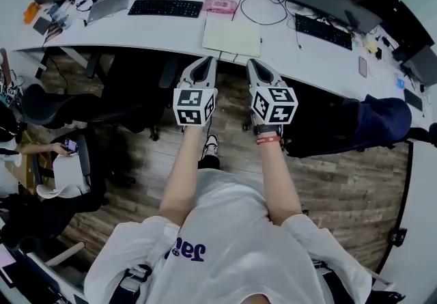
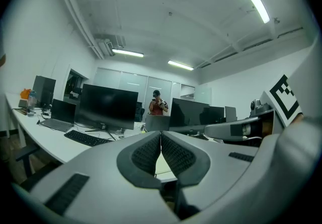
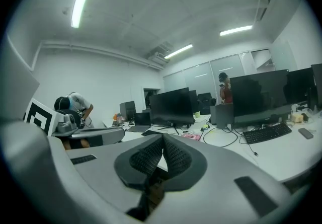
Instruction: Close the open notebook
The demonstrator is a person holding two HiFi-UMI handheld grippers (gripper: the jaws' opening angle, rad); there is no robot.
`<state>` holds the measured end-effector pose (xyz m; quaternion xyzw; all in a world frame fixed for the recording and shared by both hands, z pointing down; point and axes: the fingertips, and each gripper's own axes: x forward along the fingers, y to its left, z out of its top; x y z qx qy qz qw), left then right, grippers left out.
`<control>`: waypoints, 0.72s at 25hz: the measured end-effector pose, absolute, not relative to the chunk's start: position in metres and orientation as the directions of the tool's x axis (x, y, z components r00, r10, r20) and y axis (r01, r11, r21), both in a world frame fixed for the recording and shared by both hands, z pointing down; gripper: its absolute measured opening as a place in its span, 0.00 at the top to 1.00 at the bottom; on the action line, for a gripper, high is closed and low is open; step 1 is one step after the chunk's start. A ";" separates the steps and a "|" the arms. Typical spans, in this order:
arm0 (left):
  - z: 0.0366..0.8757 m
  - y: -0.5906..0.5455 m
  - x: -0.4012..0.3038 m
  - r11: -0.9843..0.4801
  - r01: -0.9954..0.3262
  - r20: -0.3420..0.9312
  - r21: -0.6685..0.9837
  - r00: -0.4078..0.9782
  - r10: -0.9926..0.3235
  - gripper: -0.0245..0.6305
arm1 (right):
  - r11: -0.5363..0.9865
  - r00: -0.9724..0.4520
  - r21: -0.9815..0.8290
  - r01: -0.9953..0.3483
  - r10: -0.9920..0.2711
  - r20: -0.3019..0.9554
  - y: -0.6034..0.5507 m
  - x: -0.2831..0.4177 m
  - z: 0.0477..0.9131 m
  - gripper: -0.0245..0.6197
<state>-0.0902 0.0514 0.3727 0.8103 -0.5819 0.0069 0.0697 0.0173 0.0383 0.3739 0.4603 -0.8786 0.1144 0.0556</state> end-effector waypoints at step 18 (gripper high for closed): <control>0.397 -0.110 -0.144 -0.348 -0.925 0.139 0.150 0.368 -0.919 0.93 | 0.519 -0.544 -0.163 -0.839 -0.801 0.250 -0.114 -0.040 0.389 0.94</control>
